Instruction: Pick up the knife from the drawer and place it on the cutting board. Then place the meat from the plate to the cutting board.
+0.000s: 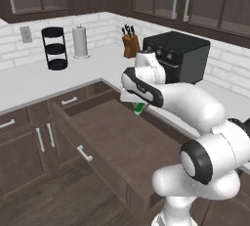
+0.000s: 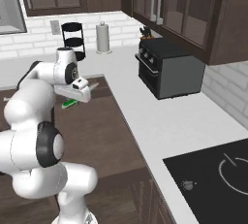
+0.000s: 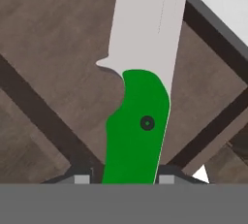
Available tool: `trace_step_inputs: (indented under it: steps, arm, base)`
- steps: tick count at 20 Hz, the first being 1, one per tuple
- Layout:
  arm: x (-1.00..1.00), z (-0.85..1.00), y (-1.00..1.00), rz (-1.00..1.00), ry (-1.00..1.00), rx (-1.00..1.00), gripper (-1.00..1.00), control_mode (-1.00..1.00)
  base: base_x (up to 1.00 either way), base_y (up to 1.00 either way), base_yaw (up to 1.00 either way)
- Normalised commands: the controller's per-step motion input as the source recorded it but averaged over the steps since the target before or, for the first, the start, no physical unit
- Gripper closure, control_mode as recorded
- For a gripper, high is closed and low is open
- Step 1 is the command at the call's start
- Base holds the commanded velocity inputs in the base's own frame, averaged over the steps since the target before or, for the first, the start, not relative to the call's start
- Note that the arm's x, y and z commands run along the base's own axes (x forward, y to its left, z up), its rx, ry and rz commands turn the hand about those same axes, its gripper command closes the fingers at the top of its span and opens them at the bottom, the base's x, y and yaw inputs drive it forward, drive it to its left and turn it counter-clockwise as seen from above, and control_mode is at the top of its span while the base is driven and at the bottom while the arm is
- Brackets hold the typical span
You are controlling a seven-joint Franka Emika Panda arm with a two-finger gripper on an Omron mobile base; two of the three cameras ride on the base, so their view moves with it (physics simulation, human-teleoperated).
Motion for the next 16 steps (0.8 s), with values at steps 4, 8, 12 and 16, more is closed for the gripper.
trace_step_inputs:
  steps: [4, 8, 12, 16]
  arm:
    - [-0.91, 0.00, -0.24, 0.51, -0.27, -0.01, 1.00, -1.00]
    - [-0.79, 0.15, -0.31, 0.36, -0.06, 0.00, 1.00, -1.00]
    - [-0.79, 0.30, -0.23, 0.22, 0.10, 0.00, 1.00, -1.00]
    - [-0.78, 0.28, -0.15, 0.13, 0.15, -0.02, 1.00, -1.00]
  base:
    - [0.00, 0.00, 0.00]
    - [0.00, 0.00, 0.00]
    - [0.00, 0.00, 0.00]
    - [0.00, 0.00, 0.00]
